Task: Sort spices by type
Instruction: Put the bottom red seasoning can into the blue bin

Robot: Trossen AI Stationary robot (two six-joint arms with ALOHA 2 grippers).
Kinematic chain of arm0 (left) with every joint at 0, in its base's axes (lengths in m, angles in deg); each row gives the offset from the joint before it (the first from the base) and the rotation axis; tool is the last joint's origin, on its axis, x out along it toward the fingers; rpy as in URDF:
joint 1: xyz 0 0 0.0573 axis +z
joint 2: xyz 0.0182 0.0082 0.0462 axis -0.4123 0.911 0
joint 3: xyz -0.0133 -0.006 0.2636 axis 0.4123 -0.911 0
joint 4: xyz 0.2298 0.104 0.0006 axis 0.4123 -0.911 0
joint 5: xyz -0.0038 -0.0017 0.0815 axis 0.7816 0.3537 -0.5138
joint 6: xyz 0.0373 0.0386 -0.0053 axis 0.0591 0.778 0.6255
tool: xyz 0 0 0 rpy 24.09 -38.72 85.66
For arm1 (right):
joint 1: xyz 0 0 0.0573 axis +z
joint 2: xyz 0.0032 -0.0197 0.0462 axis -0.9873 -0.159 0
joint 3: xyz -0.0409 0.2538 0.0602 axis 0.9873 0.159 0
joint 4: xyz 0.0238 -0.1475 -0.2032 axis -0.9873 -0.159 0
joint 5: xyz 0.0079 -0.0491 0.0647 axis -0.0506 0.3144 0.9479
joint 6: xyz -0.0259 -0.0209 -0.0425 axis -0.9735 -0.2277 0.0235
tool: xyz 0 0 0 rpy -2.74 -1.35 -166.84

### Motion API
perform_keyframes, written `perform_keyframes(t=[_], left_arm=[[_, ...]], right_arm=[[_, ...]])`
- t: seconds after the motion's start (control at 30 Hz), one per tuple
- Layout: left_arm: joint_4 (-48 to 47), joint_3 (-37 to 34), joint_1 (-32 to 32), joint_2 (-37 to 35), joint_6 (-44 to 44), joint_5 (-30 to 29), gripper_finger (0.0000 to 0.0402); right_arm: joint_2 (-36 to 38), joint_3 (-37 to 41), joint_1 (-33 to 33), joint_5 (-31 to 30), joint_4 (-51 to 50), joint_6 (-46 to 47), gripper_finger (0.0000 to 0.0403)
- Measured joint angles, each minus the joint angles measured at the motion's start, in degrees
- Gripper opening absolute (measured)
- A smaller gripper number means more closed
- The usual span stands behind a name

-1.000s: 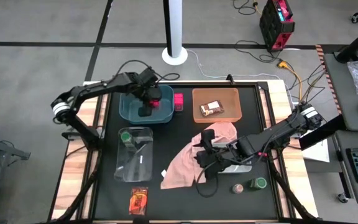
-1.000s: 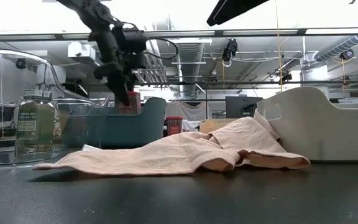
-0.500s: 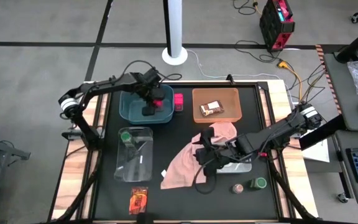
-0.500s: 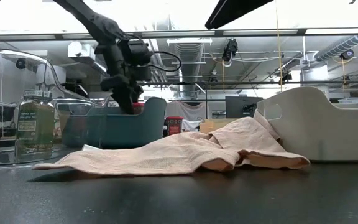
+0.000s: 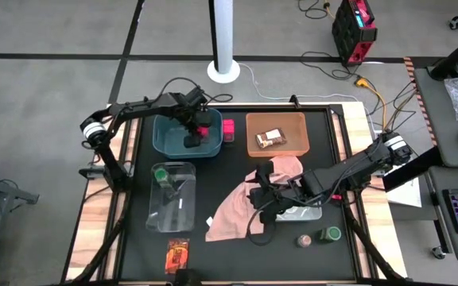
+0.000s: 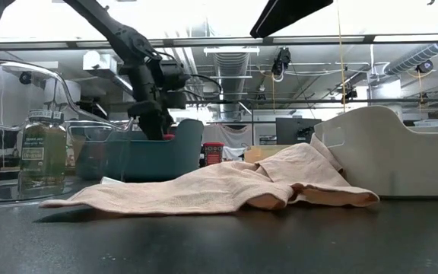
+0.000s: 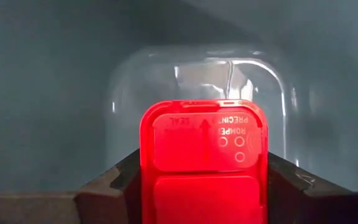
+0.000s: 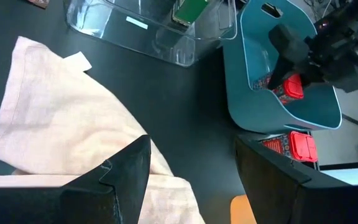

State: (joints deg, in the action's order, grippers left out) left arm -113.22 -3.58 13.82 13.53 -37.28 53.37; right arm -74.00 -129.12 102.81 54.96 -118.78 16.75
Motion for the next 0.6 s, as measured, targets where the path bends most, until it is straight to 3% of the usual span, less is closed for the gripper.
perform_keyframes(t=[0.3,0.47,0.6], left_arm=[[0.4,0.1,0.0,1.4,0.4,0.9,0.0195],[0.4,0.1,0.0,1.4,0.3,0.9,0.0268],[0.4,0.1,0.0,1.4,0.3,0.9,0.0282]], right_arm=[[0.0,0.0,0.0,1.2,0.0,0.5,0.0221],[0.0,0.0,0.0,1.2,-0.2,1.3,0.0221],[0.0,0.0,0.0,1.2,-0.2,1.5,0.0221]])
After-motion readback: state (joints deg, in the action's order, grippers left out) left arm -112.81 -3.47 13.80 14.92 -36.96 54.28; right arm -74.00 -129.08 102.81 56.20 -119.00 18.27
